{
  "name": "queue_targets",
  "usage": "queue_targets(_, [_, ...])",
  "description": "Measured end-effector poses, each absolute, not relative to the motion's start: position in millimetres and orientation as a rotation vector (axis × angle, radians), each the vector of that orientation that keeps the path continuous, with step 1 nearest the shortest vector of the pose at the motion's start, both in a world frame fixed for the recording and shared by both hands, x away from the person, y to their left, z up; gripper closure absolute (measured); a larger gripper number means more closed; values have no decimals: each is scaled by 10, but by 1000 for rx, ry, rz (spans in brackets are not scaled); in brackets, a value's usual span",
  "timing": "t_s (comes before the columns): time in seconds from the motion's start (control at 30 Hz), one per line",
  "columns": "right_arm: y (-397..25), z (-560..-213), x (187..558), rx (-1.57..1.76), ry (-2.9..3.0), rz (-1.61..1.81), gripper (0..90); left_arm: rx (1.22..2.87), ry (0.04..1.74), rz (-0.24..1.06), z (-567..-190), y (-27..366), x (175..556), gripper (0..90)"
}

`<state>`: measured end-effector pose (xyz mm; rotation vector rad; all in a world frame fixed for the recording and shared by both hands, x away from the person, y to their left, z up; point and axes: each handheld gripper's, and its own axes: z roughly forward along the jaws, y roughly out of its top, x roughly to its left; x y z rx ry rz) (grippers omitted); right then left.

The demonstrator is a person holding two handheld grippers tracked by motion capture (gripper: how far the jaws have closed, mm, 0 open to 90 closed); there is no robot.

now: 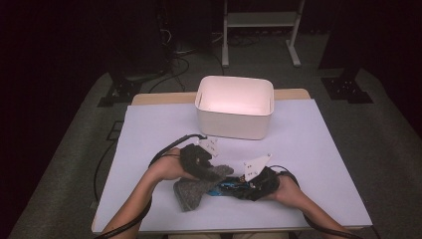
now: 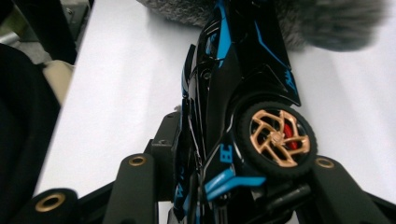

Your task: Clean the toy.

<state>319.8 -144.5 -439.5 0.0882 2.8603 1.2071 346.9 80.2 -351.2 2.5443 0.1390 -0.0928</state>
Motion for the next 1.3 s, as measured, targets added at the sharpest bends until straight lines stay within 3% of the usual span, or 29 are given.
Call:
queue_targets(0.17, [-1447,-4447,3270,124,2872,1219,540,2590,129,-81,-3593,711,3480,756])
queue_targets(0.33, [-1576,-4490,3256,218,2879,1278,438,2574,107,-123,-3671,698,3448,714])
queue_targets(0.63, [-1736,-4441,3168,243,2823,1349,535,2593,123,-77,-3657,626,3386,658])
queue_targets(0.77, [-1737,-4447,3163,238,2819,1356,563,2597,79,-6,-3606,544,3379,795])
queue_targets(1.1, [-1667,-4431,3178,228,2796,1333,566,2646,-35,-11,-3637,142,3354,793])
queue_targets(1.3, [-1680,-4444,3184,227,2791,1347,567,2658,14,1,-3627,419,3388,790])
